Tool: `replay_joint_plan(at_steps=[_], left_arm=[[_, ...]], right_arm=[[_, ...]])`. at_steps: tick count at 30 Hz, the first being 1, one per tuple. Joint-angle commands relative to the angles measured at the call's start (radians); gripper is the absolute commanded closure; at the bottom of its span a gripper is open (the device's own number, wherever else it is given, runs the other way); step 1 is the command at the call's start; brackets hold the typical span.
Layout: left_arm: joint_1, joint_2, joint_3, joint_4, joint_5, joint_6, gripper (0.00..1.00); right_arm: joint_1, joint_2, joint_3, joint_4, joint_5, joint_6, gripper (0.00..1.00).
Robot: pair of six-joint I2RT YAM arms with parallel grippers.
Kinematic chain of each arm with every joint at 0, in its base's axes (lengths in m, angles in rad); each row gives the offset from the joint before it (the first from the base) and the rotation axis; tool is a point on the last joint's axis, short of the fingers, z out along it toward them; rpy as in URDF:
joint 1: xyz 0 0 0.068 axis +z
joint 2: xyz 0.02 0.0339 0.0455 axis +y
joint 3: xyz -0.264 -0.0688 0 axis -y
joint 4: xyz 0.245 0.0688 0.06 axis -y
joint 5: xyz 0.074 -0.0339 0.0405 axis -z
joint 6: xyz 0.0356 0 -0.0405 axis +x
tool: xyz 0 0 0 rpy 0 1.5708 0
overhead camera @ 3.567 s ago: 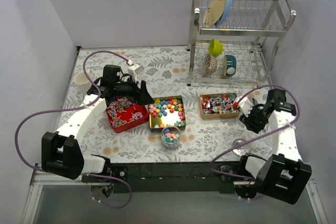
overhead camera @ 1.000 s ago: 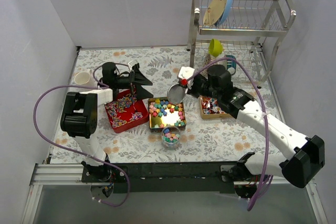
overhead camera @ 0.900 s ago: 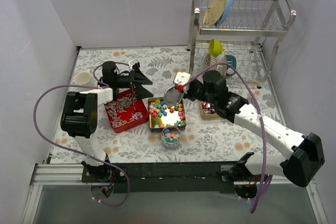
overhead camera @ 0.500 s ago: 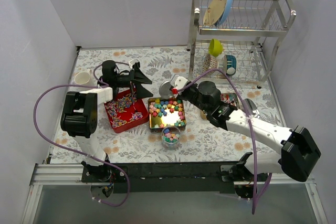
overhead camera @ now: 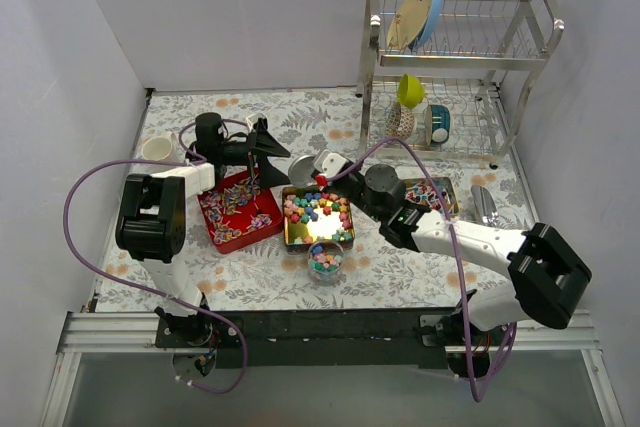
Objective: Pack the candies
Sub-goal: Pick up the bottle lid at the center of the board.
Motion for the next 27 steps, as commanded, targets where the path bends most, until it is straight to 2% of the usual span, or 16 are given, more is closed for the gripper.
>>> replay_joint_plan(at_steps=[1,8,17,27], left_arm=[[-0.005,-0.037,0.012,-0.066,0.117,-0.288,0.02],[-0.005,-0.032,0.021,-0.076,0.127,-0.288,0.02],[-0.028,-0.021,0.055,-0.171,0.146,-0.221,0.02],[-0.046,-0.021,0.042,-0.195,0.144,-0.194,0.02]], right_arm=[[0.015,0.029,0.012,0.146,0.006,0.011,0.99],[0.036,0.075,0.007,0.189,-0.029,-0.019,0.99],[0.053,0.11,0.01,0.255,0.0,-0.033,0.99],[0.055,0.13,0.015,0.3,0.022,-0.075,0.99]])
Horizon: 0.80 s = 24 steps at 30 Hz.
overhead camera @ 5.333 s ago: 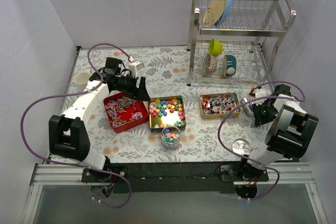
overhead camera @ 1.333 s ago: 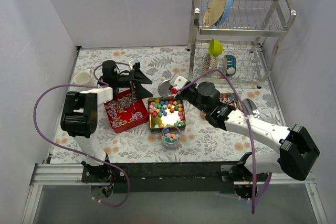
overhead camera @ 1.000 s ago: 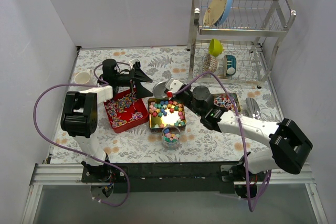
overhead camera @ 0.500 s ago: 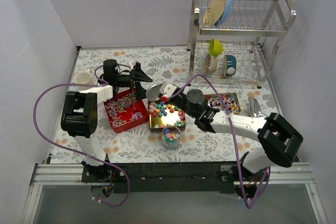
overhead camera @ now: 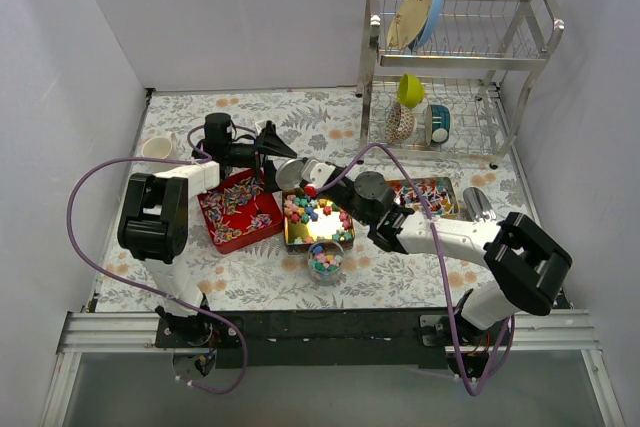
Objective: Pack the candies
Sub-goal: Pick up the bottle lid at the center of the board.
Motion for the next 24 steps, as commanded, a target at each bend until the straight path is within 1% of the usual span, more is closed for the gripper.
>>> replay_joint_plan(at_steps=[1,10,16,18,20,21,23,24], left_arm=[[-0.007,-0.021,0.015,-0.024,0.144,-0.19,0.02],[-0.007,-0.016,0.019,-0.024,0.144,-0.185,0.03],[-0.007,-0.015,0.023,-0.024,0.14,-0.188,0.09],[-0.006,-0.015,0.024,-0.024,0.138,-0.186,0.13],[-0.007,-0.015,0.027,-0.024,0.137,-0.185,0.14],[-0.007,-0.015,0.029,-0.024,0.137,-0.185,0.15],[-0.007,-0.018,0.033,-0.024,0.133,-0.185,0.15],[-0.006,-0.019,0.033,-0.024,0.129,-0.183,0.15]], right_arm=[[0.006,0.017,0.012,0.118,0.03,-0.032,0.99],[0.006,0.029,-0.01,0.121,0.021,-0.057,0.99],[0.006,0.028,-0.024,0.116,0.015,-0.068,0.99],[0.006,0.028,-0.028,0.115,0.011,-0.074,0.99],[0.006,0.031,-0.03,0.096,0.003,-0.081,0.99],[0.006,0.029,-0.03,0.086,0.0,-0.086,0.87],[0.006,0.023,-0.033,0.055,0.004,-0.094,0.73],[0.006,0.017,-0.036,0.046,0.012,-0.103,0.58]])
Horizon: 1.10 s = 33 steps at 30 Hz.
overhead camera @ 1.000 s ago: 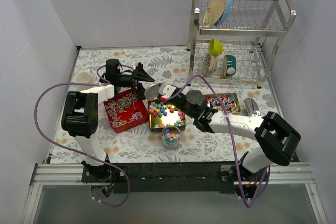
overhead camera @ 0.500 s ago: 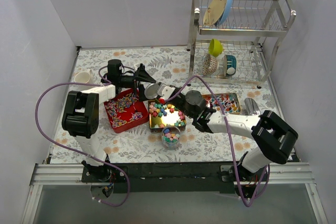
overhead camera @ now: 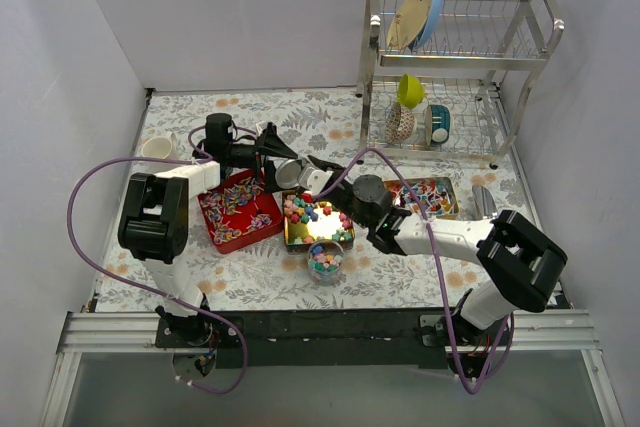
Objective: Pack the candies
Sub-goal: Pick up the bottle lid at the center of the board, then close the bottle lid on the packing bottle.
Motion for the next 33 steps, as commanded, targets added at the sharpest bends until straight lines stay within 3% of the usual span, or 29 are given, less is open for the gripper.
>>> replay_joint_plan(at_steps=[1,4,8,13,16,17,19,20,24,28,33], left_arm=[[0.002,-0.021,0.033,-0.004,0.129,-0.18,0.15],[0.012,-0.026,0.033,-0.007,0.12,-0.168,0.17],[0.022,-0.038,0.033,-0.031,0.083,-0.059,0.25],[0.019,-0.08,0.032,-0.056,0.049,0.064,0.26],[0.002,-0.083,0.132,-0.253,0.041,0.286,0.26],[-0.005,-0.081,0.176,-0.466,0.017,0.51,0.24],[-0.034,-0.072,0.311,-0.697,-0.047,0.77,0.23],[-0.05,-0.058,0.351,-0.885,-0.139,0.97,0.23],[-0.201,-0.055,0.5,-1.156,-0.422,1.322,0.23],[-0.29,-0.144,0.491,-1.163,-0.601,1.365,0.22],[-0.361,-0.326,0.366,-1.136,-0.765,1.379,0.22]], right_arm=[[0.005,-0.031,-0.024,-0.016,0.016,-0.029,0.52],[0.002,-0.093,-0.04,-0.088,0.058,-0.035,0.41],[-0.016,-0.203,-0.044,-0.226,0.124,-0.014,0.39],[-0.111,-0.301,0.031,-0.551,0.154,0.13,0.37],[-0.191,-0.306,0.09,-0.705,0.202,0.202,0.37],[-0.209,-0.306,0.11,-0.736,0.2,0.208,0.37],[-0.254,-0.306,0.117,-0.812,0.216,0.211,0.36],[-0.263,-0.306,0.116,-0.826,0.22,0.213,0.35],[-0.297,-0.343,0.102,-0.872,0.205,0.213,0.32],[-0.309,-0.381,0.123,-0.938,0.196,0.25,0.31],[-0.361,-0.42,0.17,-1.075,0.133,0.271,0.31]])
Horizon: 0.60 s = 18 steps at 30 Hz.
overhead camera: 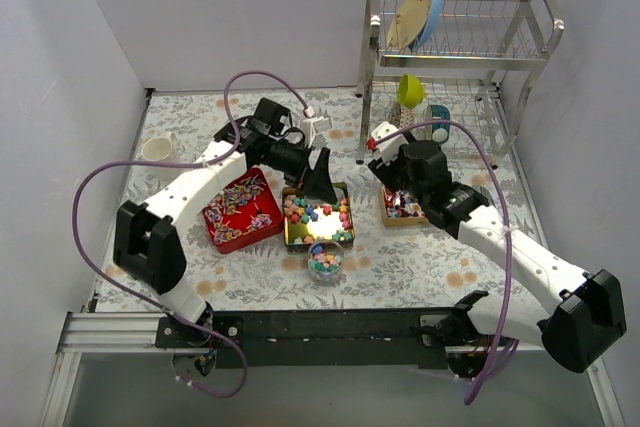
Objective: Pack the candies
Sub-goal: Close the bottle lid on the packing bottle.
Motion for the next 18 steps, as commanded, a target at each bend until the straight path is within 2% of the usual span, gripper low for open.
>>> replay_joint_plan(at_steps=[1,7,11,15,18], left_arm=[[-0.016,-0.231,-0.102,-0.048,-0.236,0.114,0.22],[-0.113,-0.469,-0.33,0.035,-0.336,0.163,0.23],[-0.162,-0.545,-0.458,0.092,-0.409,0.195,0.25],[-0.194,-0.64,-0.58,0.211,-0.408,0.263,0.24],[-0.206,-0.629,-0.604,0.276,-0.414,0.281,0.24]], right_arm=[[-0.049,-0.045,0.08,-0.122,-0.018,0.029,0.31],[-0.112,-0.052,0.152,-0.278,-0.018,0.052,0.3],[-0.126,-0.072,0.158,-0.301,-0.013,0.026,0.3],[-0.158,-0.101,0.154,-0.313,0.0,0.029,0.29],[-0.207,-0.126,0.151,-0.346,-0.047,0.049,0.28]])
